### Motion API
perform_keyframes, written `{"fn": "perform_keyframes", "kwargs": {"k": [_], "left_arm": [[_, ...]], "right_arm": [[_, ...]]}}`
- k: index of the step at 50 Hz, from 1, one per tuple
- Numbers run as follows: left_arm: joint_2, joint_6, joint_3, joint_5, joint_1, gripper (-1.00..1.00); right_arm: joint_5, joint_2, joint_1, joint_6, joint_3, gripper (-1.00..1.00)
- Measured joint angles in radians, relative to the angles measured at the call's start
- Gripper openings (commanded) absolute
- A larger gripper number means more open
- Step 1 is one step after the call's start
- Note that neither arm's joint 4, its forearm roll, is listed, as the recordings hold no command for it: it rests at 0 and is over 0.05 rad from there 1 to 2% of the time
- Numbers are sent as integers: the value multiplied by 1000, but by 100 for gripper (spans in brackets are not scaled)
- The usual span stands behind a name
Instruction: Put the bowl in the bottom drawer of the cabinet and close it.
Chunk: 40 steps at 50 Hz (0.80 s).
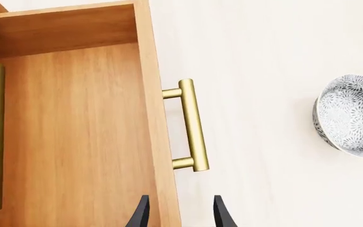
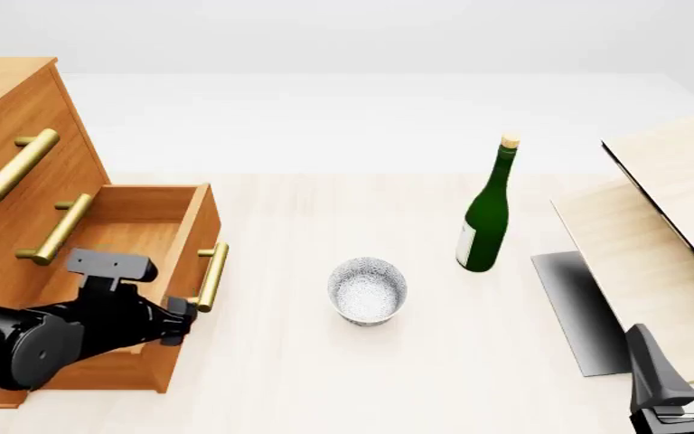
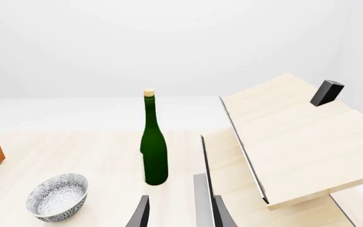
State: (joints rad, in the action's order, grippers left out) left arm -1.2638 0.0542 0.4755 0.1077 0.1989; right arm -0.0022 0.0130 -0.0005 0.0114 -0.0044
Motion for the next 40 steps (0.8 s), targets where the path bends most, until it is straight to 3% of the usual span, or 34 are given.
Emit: {"fn": "perform_keyframes", "kwargs": {"k": [40], "left_arm": [[-29, 10, -26, -29, 39, 100]], "right_arm": [[0, 0, 0, 0, 0, 100]]}}
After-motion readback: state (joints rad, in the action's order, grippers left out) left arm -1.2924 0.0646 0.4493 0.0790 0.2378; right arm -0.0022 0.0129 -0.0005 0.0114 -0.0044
